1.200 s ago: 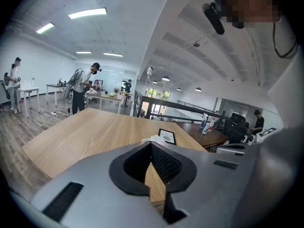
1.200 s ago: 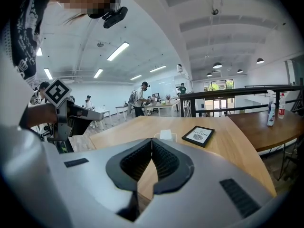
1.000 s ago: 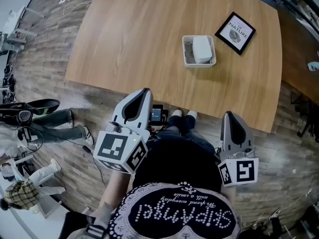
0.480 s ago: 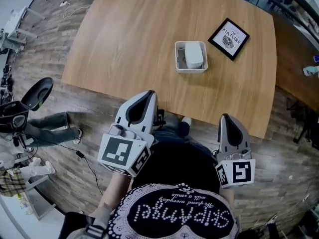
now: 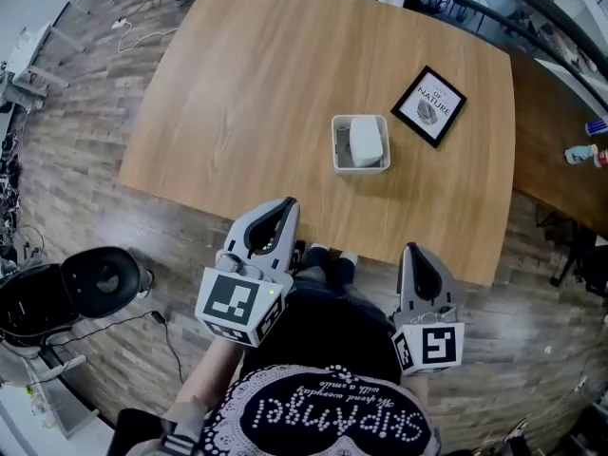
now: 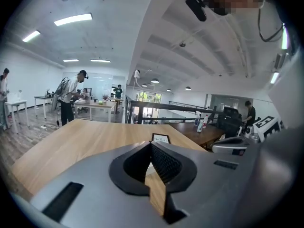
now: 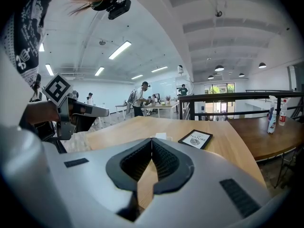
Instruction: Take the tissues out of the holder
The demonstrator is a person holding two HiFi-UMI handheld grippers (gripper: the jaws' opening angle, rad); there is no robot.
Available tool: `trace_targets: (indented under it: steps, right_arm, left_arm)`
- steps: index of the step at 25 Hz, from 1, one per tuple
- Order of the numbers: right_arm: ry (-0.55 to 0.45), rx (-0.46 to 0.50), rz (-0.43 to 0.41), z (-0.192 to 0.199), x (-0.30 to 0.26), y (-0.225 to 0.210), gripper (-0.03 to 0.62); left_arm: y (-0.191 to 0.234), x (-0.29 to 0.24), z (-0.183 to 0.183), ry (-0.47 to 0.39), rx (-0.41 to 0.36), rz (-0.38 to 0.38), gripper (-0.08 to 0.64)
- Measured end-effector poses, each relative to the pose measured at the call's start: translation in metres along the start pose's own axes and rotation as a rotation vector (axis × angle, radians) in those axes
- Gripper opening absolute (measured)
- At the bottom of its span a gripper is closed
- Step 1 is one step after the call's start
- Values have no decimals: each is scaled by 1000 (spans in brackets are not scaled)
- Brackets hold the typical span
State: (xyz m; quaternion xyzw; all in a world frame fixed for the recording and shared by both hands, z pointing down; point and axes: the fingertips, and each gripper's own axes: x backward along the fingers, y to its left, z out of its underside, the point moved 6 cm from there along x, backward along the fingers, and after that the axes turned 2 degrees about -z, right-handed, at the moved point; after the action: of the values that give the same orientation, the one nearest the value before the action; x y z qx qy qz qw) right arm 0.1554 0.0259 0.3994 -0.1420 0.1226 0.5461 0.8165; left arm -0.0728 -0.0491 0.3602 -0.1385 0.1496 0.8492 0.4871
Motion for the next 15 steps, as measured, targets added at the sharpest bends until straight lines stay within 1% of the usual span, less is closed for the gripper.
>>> trace_targets:
  steps: [3,5,9,12,15]
  right_arm:
    - [24,4,12,1,-5,13,11]
    - [30,-1,20,0,-10,16,11]
    - [14,9,39,-3,-23,15,11]
    - [-9,13,43,-10,-32,16,11]
    - [-31,22,47,-17,-39,19,11]
  left_arm:
    - [0,-6,5,22,-85,32,5]
    - [-1,-11,4,15,-114,50,5]
    - [-1,-20,-3,-22,-106,85,5]
    - [3,-23,-4,-28,-109,114,5]
    - [11,-23,-3,-19,-85,110,5]
